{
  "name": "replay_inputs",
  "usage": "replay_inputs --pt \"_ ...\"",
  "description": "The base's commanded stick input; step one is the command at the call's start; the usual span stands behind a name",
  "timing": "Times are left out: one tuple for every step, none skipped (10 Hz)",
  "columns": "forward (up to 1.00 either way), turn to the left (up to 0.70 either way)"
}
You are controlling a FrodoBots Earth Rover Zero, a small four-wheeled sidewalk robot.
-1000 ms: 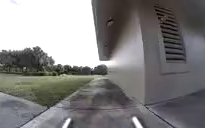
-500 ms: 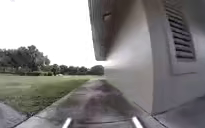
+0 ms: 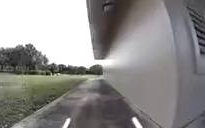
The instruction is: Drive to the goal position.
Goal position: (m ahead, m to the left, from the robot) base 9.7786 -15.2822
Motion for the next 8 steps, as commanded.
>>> replay_inputs --pt "0.69 0.25" --pt "0.69 0.34" --pt "0.69 0.29" --pt "0.69 0.16" --pt "0.69 0.05" --pt "0.69 0.03" --pt "0.69 0.20" --pt "0.69 0.34"
